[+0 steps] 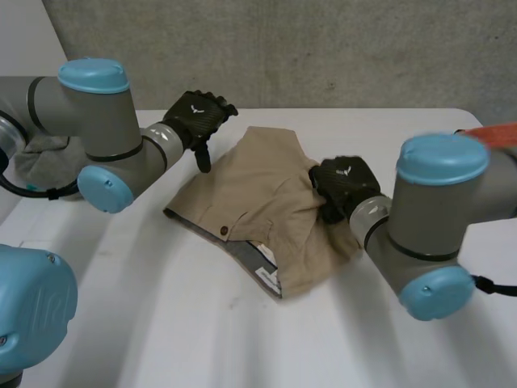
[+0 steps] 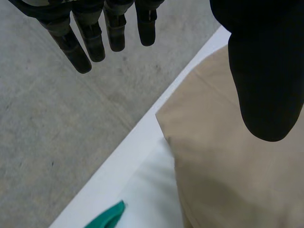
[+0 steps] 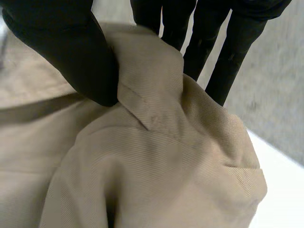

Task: Fold the laundry.

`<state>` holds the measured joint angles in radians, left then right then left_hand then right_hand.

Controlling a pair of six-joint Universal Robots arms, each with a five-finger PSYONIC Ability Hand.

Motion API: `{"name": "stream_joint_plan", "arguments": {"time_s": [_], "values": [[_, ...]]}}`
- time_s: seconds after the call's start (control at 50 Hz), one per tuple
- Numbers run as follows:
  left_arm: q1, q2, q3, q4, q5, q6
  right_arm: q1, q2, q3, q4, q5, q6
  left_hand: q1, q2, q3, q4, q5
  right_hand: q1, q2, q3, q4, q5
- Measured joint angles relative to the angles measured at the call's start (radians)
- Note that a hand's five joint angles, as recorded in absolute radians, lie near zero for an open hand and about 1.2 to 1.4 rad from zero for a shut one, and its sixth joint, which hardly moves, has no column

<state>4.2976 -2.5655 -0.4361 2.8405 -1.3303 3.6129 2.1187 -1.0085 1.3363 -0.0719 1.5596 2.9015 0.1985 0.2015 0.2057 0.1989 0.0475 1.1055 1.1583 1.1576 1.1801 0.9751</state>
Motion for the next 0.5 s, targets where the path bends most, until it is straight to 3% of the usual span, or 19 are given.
{"name": "stream_joint_plan", "arguments": {"time_s": [0.14,0.26,0.3,0.36,0.42,0.5], "values": [[-0.026,-0.048,0.058,0.018,0.102,0.012,-0.014,-0.331,0.097,0.099,-0.173,0.046,0.000,0.000,0.000,0.000,0.000,0.000,0.000,0.006,0.008,0.008],[-0.084,-0.099,0.096,-0.031,0.174,0.050,-0.050,-0.450,0.137,0.144,-0.268,0.100,0.043,0.041,0.040,0.033,0.025,0.000,0.000,0.015,0.012,0.013],[-0.105,-0.111,0.099,-0.052,0.186,0.070,-0.064,-0.459,0.140,0.146,-0.277,0.112,0.323,0.269,0.266,0.274,0.256,0.000,0.000,0.017,0.012,0.013],[-0.134,-0.123,0.102,-0.083,0.176,0.106,-0.099,-0.447,0.139,0.142,-0.277,0.123,0.933,0.858,0.847,0.849,0.820,0.000,0.000,0.018,0.012,0.013],[-0.142,-0.110,0.099,-0.098,0.131,0.106,-0.125,-0.421,0.127,0.135,-0.270,0.118,0.969,0.975,0.963,0.982,0.937,0.000,0.000,0.018,0.012,0.013],[-0.135,-0.051,0.081,-0.105,0.046,0.041,-0.153,-0.374,0.100,0.125,-0.260,0.095,0.969,0.989,0.976,0.993,0.938,0.000,0.000,0.018,0.012,0.013]]}}
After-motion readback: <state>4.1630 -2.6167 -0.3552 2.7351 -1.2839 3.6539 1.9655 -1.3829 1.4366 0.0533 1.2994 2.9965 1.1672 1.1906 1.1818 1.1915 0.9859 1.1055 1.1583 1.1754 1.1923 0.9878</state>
